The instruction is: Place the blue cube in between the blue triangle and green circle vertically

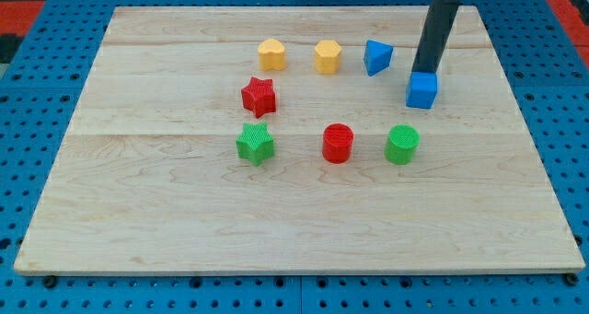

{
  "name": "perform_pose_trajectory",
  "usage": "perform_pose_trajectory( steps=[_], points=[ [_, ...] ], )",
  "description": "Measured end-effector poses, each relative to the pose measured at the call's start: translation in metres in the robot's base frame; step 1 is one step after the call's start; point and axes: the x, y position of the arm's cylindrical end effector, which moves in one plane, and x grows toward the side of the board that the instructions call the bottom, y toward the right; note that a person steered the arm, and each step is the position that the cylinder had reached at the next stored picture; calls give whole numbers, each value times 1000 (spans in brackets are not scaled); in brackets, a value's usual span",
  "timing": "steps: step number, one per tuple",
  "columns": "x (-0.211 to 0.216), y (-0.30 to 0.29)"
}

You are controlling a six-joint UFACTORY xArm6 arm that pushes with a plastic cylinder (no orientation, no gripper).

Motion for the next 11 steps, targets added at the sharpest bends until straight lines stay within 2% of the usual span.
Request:
perform_pose_trajectory(
  steps=[3,4,6,9,11],
  points=[
    [5,-10],
    [2,5],
    [34,31],
    [34,-12],
    [47,-12]
  ],
)
